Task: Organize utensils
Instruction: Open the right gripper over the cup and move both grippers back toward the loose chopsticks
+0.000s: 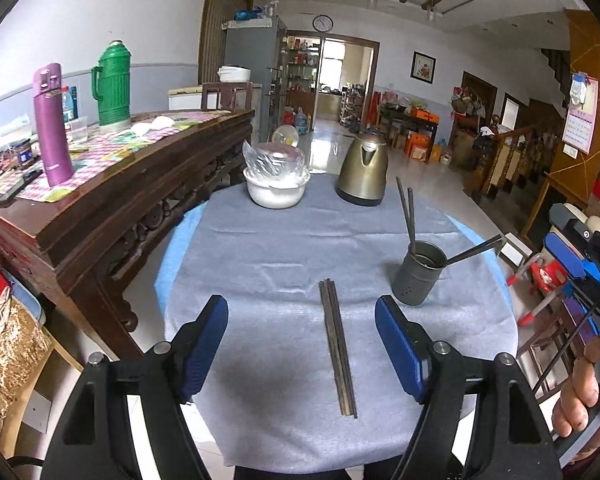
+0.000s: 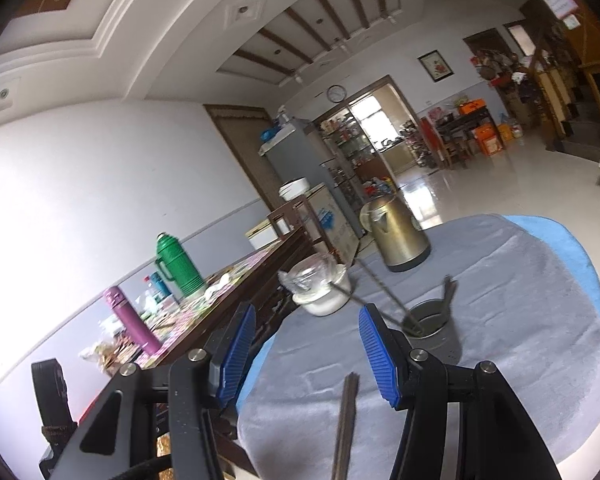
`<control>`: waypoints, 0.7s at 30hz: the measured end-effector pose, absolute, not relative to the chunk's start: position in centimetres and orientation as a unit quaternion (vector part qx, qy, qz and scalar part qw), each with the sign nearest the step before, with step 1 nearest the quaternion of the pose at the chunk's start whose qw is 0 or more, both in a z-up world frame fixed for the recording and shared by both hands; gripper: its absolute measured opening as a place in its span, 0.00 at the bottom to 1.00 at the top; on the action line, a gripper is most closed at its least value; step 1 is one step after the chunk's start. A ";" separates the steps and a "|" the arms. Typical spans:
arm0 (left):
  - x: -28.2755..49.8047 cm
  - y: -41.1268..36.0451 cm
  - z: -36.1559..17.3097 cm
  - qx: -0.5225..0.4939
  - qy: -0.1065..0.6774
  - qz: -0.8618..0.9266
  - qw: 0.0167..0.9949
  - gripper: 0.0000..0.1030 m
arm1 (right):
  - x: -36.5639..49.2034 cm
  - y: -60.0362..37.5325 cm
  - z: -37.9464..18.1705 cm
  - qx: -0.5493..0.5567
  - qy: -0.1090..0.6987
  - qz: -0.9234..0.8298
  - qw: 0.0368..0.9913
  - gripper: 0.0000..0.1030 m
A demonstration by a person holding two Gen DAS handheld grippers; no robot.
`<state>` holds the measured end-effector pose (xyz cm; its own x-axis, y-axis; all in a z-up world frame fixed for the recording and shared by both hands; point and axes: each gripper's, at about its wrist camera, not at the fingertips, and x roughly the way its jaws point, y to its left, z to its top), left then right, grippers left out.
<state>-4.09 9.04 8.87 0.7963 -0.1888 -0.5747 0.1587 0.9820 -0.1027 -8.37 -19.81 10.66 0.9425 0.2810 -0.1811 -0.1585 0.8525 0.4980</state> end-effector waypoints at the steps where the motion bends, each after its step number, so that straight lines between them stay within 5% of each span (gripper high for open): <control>1: -4.2 9.3 9.0 -0.025 0.303 -0.088 0.949 0.76 | -8.5 -19.4 10.7 0.241 0.125 0.119 0.955 0.57; 21: -4.1 9.8 4.4 -0.015 0.361 -0.045 0.931 0.76 | -9.5 -17.6 6.6 0.217 0.191 0.157 0.944 0.57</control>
